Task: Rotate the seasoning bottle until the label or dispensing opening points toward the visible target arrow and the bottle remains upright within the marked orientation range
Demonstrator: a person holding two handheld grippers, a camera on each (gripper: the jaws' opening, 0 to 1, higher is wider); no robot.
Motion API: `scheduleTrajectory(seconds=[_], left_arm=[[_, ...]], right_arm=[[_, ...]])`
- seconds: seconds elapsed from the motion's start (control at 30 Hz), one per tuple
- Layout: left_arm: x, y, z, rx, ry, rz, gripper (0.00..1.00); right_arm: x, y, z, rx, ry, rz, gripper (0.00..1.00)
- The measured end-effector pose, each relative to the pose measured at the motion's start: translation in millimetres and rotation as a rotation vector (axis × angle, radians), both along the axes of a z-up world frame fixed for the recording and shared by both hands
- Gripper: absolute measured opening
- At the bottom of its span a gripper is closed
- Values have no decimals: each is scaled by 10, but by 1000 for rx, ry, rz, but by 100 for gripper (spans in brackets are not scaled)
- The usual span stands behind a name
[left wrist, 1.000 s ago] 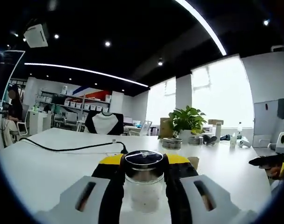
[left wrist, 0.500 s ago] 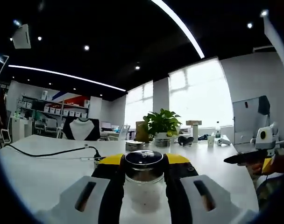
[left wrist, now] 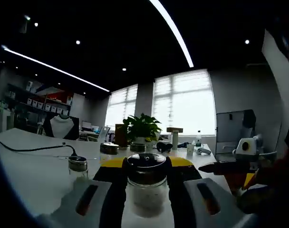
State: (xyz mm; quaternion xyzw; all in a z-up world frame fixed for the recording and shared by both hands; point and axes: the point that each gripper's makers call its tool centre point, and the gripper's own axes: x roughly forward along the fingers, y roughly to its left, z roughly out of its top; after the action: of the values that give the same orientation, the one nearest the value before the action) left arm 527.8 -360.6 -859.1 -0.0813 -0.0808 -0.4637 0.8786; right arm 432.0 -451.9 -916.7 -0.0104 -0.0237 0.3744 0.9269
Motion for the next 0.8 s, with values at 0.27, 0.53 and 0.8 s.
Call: scheduleTrajectory(seconds=[0.27, 0.53, 0.8], left_arm=[[-124, -93, -53, 46, -9, -35, 33], [-313, -111, -98, 50, 3, -72, 33], [-471, -95, -126, 43, 1, -99, 33]], right_arm=[[47, 103, 67, -16, -20, 43, 92], [65, 263, 200, -16, -56, 152, 74], [194, 483, 248, 19, -37, 215, 66]])
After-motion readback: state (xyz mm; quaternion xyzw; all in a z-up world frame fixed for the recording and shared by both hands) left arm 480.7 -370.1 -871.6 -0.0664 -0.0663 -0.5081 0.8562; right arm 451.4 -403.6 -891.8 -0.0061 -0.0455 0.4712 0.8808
